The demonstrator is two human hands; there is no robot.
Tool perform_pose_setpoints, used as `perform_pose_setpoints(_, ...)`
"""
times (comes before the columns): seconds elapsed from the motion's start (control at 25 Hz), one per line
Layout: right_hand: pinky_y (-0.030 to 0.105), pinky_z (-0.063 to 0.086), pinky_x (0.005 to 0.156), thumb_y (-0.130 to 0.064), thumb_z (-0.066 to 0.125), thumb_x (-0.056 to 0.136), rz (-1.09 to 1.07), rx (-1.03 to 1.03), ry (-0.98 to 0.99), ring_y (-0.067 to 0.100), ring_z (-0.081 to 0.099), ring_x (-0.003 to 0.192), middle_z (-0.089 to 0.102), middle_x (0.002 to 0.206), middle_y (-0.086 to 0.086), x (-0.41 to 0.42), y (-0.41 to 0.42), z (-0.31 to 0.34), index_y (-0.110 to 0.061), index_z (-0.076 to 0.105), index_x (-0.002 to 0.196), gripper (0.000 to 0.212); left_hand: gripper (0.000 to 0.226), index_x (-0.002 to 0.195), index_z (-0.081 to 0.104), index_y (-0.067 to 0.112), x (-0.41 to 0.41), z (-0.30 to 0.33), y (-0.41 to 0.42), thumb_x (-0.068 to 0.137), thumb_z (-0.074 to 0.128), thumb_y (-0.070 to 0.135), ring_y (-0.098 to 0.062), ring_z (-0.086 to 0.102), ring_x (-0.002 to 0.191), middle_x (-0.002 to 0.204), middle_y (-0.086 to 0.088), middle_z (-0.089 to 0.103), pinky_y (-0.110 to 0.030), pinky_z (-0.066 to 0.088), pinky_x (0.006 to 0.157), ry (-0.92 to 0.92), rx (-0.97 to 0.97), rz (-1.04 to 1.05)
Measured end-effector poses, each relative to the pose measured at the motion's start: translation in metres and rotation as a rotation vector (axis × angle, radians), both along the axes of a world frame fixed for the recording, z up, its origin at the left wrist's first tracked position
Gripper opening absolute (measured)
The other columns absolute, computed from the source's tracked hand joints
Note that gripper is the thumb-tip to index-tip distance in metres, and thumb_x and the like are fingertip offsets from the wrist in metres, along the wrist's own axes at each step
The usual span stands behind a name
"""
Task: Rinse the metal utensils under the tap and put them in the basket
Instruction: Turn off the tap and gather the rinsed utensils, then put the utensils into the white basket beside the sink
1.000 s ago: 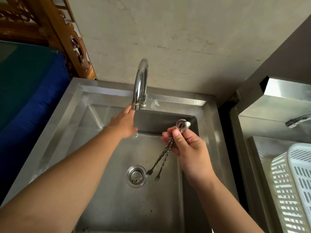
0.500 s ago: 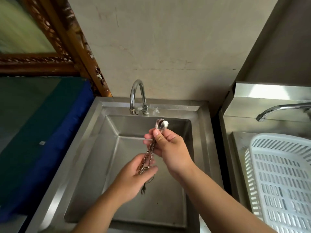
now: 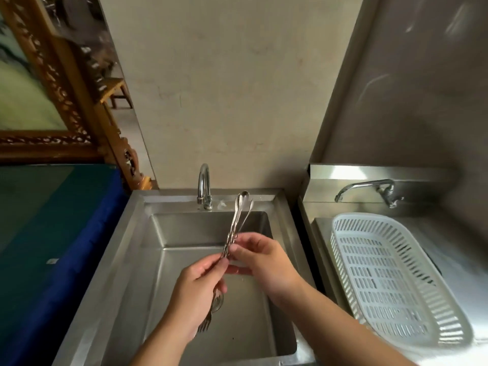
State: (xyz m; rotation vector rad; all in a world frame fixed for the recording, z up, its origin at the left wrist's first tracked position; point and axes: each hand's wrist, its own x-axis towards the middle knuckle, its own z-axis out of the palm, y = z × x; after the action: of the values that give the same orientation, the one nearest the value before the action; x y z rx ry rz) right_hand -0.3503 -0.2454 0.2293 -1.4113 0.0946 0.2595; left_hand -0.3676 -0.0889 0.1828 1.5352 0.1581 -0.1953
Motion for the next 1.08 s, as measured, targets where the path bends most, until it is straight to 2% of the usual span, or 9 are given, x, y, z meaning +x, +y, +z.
perform_pose_setpoints(0.2, 0.026, 0.057, 0.063, -0.021, 0.074, 0.091, -0.162, -0.125, 0.028, 0.009, 0.071, 0.072, 0.080, 0.087, 0.011, -0.057, 0.024, -0.005, -0.002, 0.073, 0.093, 0.019, 0.028, 0.111, 0.081, 0.024, -0.024, 0.008, 0.018, 0.085, 0.077, 0.034, -0.011, 0.065, 0.064, 0.100, -0.006, 0.084, -0.034, 0.054, 0.076, 0.063, -0.123, -0.040)
perform_pose_setpoints(0.28, 0.026, 0.057, 0.062, -0.023, 0.077, 0.089, -0.212, -0.090, 0.020, 0.010, 0.073, 0.071, 0.080, 0.083, 0.008, -0.072, 0.028, -0.004, -0.007, 0.076, 0.094, 0.017, 0.016, 0.104, 0.083, 0.033, -0.035, 0.008, 0.018, 0.094, 0.071, 0.030, -0.008, 0.064, 0.063, 0.098, 0.000, 0.084, -0.030, 0.054, 0.072, 0.028, -0.059, -0.091)
perform_pose_setpoints(0.44, 0.029, 0.054, 0.065, -0.023, 0.079, 0.087, -0.254, -0.034, 0.055, 0.016, 0.074, 0.075, 0.077, 0.078, 0.005, -0.088, 0.019, -0.002, -0.007, 0.079, 0.091, 0.017, 0.026, 0.097, 0.077, 0.051, -0.053, 0.012, 0.009, 0.101, 0.061, 0.030, 0.000, 0.062, 0.057, 0.092, 0.015, 0.083, -0.019, 0.051, 0.062, -0.100, 0.153, -0.167)
perform_pose_setpoints(0.52, 0.031, 0.054, 0.070, -0.022, 0.078, 0.088, -0.243, -0.019, 0.071, 0.020, 0.076, 0.079, 0.076, 0.077, 0.004, -0.091, 0.011, -0.004, -0.007, 0.078, 0.087, 0.016, 0.027, 0.094, 0.074, 0.049, -0.056, 0.010, 0.001, 0.102, 0.056, 0.031, 0.001, 0.063, 0.054, 0.088, 0.020, 0.081, -0.015, 0.049, 0.055, -0.169, 0.265, -0.171)
perform_pose_setpoints(0.64, 0.040, 0.059, 0.076, -0.019, 0.073, 0.092, -0.266, -0.048, 0.049, 0.026, 0.075, 0.078, 0.074, 0.074, 0.007, -0.091, -0.008, -0.008, -0.007, 0.076, 0.082, 0.016, 0.025, 0.089, 0.075, 0.035, -0.055, 0.006, -0.021, 0.104, 0.055, 0.027, -0.006, 0.072, 0.060, 0.083, 0.015, 0.082, -0.033, 0.061, 0.065, -0.170, 0.305, -0.141)
perform_pose_setpoints(0.76, 0.052, 0.062, 0.081, -0.015, 0.069, 0.095, -0.275, -0.008, -0.011, 0.034, 0.071, 0.073, 0.074, 0.080, 0.024, -0.088, -0.040, -0.010, 0.004, 0.074, 0.087, 0.021, 0.025, 0.091, 0.077, 0.029, -0.052, 0.004, -0.052, 0.104, 0.056, 0.028, -0.020, 0.079, 0.074, 0.083, 0.002, 0.083, -0.045, 0.064, 0.076, -0.097, 0.214, -0.127)
perform_pose_setpoints(0.84, 0.044, 0.062, 0.079, -0.015, 0.067, 0.096, -0.296, 0.007, -0.021, 0.030, 0.070, 0.073, 0.073, 0.079, 0.025, -0.085, -0.071, -0.007, 0.003, 0.073, 0.086, 0.022, 0.021, 0.100, 0.078, 0.020, -0.047, 0.006, -0.077, 0.104, 0.057, 0.023, -0.027, 0.081, 0.082, 0.088, -0.007, 0.084, -0.046, 0.063, 0.079, 0.015, 0.043, -0.046)
perform_pose_setpoints(0.96, 0.033, 0.060, 0.071, -0.018, 0.067, 0.097, -0.313, 0.039, 0.040, 0.023, 0.067, 0.070, 0.066, 0.070, 0.010, -0.078, -0.134, -0.002, -0.008, 0.075, 0.083, 0.019, 0.018, 0.108, 0.071, 0.002, -0.038, 0.016, -0.113, 0.104, 0.057, 0.012, -0.030, 0.082, 0.082, 0.094, -0.017, 0.083, -0.039, 0.066, 0.066, 0.182, -0.258, 0.070)
perform_pose_setpoints(1.08, 0.032, 0.061, 0.062, -0.011, 0.067, 0.096, -0.364, -0.029, 0.152, 0.020, 0.070, 0.062, 0.071, 0.070, 0.012, -0.066, -0.220, -0.006, -0.006, 0.076, 0.086, 0.014, 0.018, 0.109, 0.069, -0.001, -0.032, 0.023, -0.146, 0.103, 0.056, 0.009, -0.026, 0.081, 0.070, 0.093, -0.017, 0.083, -0.032, 0.064, 0.055, 0.222, -0.334, 0.106)
